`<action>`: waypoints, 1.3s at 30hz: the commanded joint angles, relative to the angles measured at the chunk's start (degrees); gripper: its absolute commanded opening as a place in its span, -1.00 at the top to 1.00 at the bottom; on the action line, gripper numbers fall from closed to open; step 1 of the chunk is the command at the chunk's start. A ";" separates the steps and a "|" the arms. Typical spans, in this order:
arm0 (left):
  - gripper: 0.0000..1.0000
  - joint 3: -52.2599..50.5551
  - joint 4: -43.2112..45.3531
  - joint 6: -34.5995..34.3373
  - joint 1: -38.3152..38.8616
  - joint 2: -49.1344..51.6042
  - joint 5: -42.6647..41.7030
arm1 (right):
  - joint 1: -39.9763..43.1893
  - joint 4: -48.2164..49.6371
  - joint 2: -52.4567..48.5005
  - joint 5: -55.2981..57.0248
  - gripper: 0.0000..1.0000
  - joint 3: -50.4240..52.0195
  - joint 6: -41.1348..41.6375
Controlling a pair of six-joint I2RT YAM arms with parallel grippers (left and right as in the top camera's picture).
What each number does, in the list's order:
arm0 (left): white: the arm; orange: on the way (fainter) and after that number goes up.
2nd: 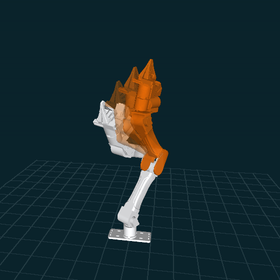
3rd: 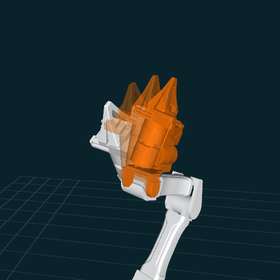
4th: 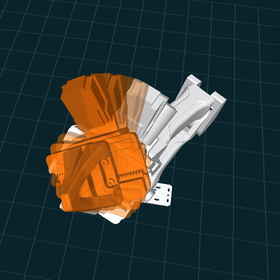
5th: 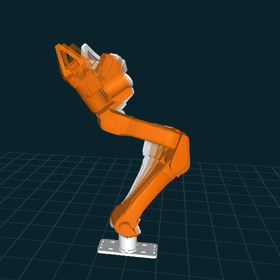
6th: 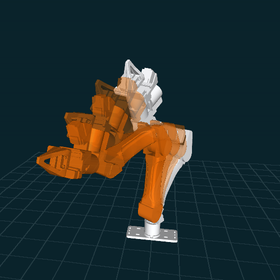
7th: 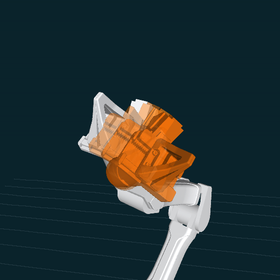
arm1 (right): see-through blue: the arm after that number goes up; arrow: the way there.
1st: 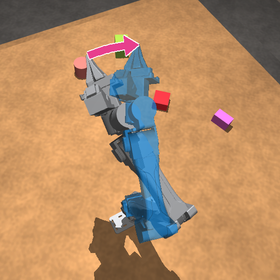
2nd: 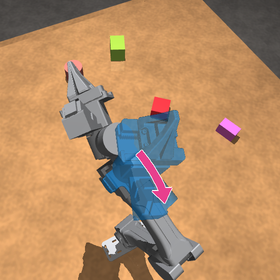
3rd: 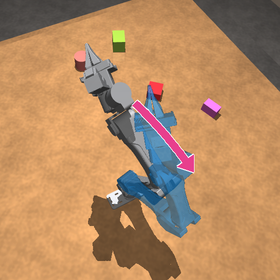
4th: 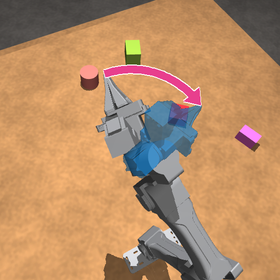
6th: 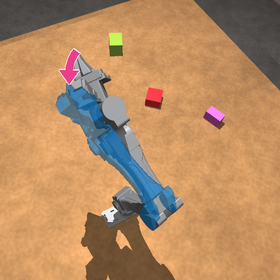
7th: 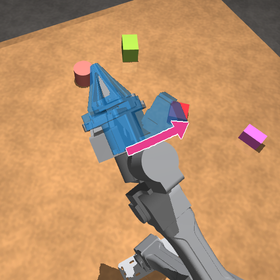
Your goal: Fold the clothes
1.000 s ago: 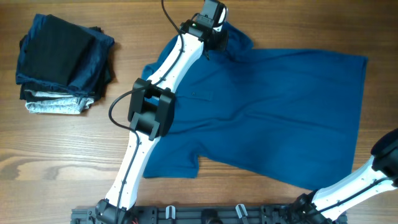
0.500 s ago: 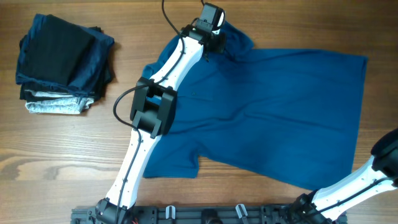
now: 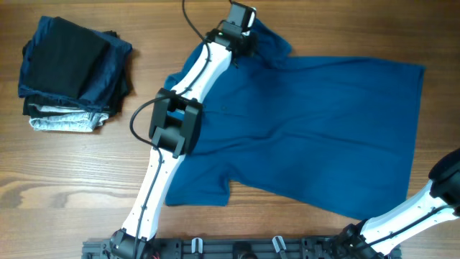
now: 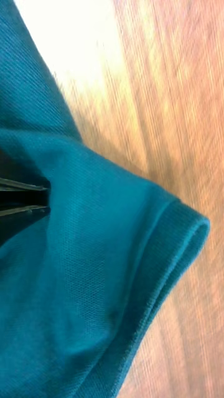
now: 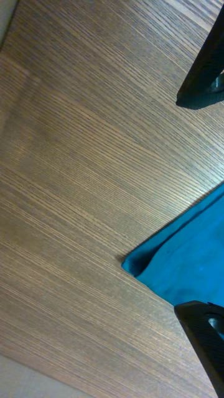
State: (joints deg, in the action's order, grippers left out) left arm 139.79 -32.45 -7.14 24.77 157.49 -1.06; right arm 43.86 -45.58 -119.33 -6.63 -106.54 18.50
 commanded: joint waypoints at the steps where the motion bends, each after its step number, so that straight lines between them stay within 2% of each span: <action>1: 0.81 -0.07 0.52 -1.68 -5.64 3.56 3.69 | -0.13 0.13 -0.09 -0.70 -1.00 -0.66 -0.33; 5: 0.80 -0.07 2.08 -2.73 -8.55 3.58 2.38 | -0.13 0.13 -0.09 -0.70 -0.99 -0.66 -0.35; 10: 0.76 1.01 9.40 -2.10 -8.92 2.40 2.21 | -0.13 0.13 -0.09 -0.70 -1.00 -0.66 -0.33; 15: 0.72 3.65 10.29 -2.19 -8.94 -5.62 2.23 | -0.13 0.13 -0.09 -0.70 -1.00 -0.66 -0.33; 17: 0.67 3.65 6.10 -2.45 -9.27 -10.73 2.23 | -0.13 0.13 -0.09 -0.70 -1.00 -0.66 -0.33; 19: 0.59 3.65 -2.86 -4.90 -9.84 -17.42 2.23 | -0.13 0.13 -0.09 -0.70 -0.99 -0.66 -0.33; 20: 0.49 3.65 -7.06 -6.43 -10.21 -20.04 2.16 | -0.13 0.13 -0.09 -0.70 -0.99 -0.66 -0.33; 21: 0.23 3.65 -12.11 -8.22 -10.71 -23.02 2.19 | -0.13 0.13 -0.09 -0.70 -0.99 -0.66 -0.35; 22: 0.07 3.65 -16.44 -8.98 -11.19 -25.57 2.12 | -0.13 0.13 -0.09 -0.70 -0.99 -0.66 -0.33; 25: -0.17 3.65 -30.82 -11.58 -12.39 -33.07 2.19 | -0.13 0.13 -0.09 -0.70 -0.99 -0.66 -0.33; 26: -0.26 3.65 -33.24 -11.58 -12.52 -34.42 2.19 | -0.13 0.13 -0.09 -0.70 -1.00 -0.66 -0.35; 29: -0.69 3.65 -41.35 -11.54 -12.70 -39.01 2.21 | -0.13 0.13 -0.09 -0.70 -1.00 -0.66 -0.35; 32: -0.85 3.65 -47.98 -12.85 -12.74 -40.63 2.23 | -0.13 0.13 -0.09 -0.70 -1.00 -0.66 -0.33; 34: -0.86 3.65 -52.54 -16.20 -14.16 -41.83 1.90 | -0.13 0.13 -0.09 -0.70 -0.99 -0.66 -0.33; 36: -0.88 3.65 -54.84 -16.31 -15.93 -43.30 -2.12 | -0.13 0.15 -0.09 -0.70 -1.00 -0.66 -0.33; 39: -1.00 3.65 -56.39 -16.26 -17.03 -44.04 -3.39 | -0.13 0.13 -0.09 -0.70 -1.00 -0.66 -0.35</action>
State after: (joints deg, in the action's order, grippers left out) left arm 143.31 -87.70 -22.02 8.99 116.62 -1.83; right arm 43.86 -45.58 -119.33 -6.63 -106.54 18.52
